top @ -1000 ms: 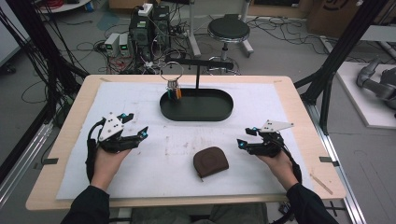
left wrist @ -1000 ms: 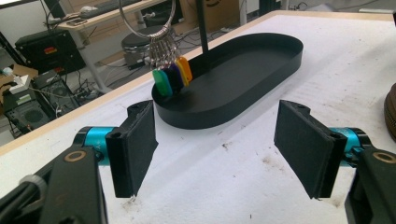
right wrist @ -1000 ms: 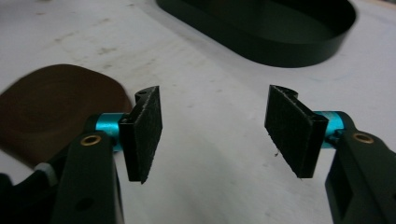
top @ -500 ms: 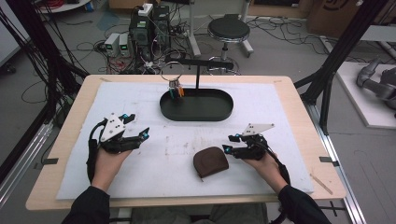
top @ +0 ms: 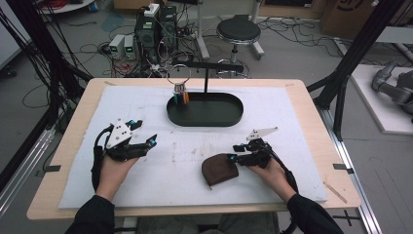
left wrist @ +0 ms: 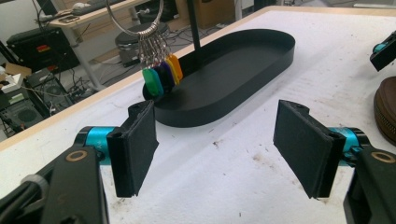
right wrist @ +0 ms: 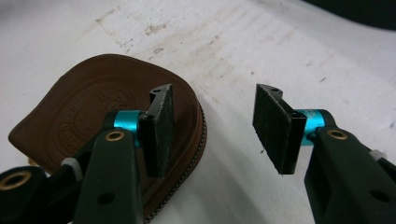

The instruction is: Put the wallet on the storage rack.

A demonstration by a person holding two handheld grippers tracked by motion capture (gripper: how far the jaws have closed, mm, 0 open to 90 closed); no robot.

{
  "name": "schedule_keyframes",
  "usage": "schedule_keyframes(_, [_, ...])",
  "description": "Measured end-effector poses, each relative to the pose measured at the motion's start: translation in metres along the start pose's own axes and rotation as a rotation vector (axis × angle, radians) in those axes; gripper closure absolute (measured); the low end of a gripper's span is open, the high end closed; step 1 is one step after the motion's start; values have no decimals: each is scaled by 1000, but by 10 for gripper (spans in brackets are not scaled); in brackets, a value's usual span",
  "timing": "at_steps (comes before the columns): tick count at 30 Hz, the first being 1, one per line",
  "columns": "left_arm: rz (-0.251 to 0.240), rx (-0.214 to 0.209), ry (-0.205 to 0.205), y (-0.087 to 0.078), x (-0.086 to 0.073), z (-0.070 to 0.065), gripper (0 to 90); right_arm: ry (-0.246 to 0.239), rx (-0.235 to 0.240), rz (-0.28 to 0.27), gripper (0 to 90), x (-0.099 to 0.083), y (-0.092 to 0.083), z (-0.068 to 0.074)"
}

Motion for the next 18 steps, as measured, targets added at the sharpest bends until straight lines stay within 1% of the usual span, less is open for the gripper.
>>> schedule_keyframes(4, [4,-7,1,1,0,-3,301,87,78,15,562,-3,1,0])
schedule_keyframes(5, [5,-7,5,2,1,-4,301,89,86,9,582,-3,2,-1])
schedule_keyframes(6, [5,-10,5,2,1,-5,301,96,104,10,611,-3,2,0])
schedule_keyframes(7, [6,-13,8,2,1,-6,301,91,112,8,642,-3,2,1])
schedule_keyframes(8, [6,-14,9,3,2,-7,301,99,125,14,689,-3,1,3])
schedule_keyframes(9, [5,-16,4,4,2,-8,301,81,132,10,746,-3,1,5])
schedule_keyframes(10, [6,-21,5,4,2,-9,301,75,135,12,774,-2,0,7])
schedule_keyframes(13, [10,-36,5,7,2,-13,301,65,141,25,799,-2,0,9])
schedule_keyframes(16, [4,-64,7,9,3,-19,301,13,113,30,829,0,-2,11])
schedule_keyframes(18, [2,-78,11,9,4,-22,301,-20,86,23,855,1,-4,12])
Point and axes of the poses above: each handheld gripper's, and its own axes: y roughly forward along the jaws, x roughly out of its top, z roughly to its left, the point moved 9 cm from there along y, roughly forward along the jaws, and after that the axes turned 5 degrees about -y, right-handed, at the moved point
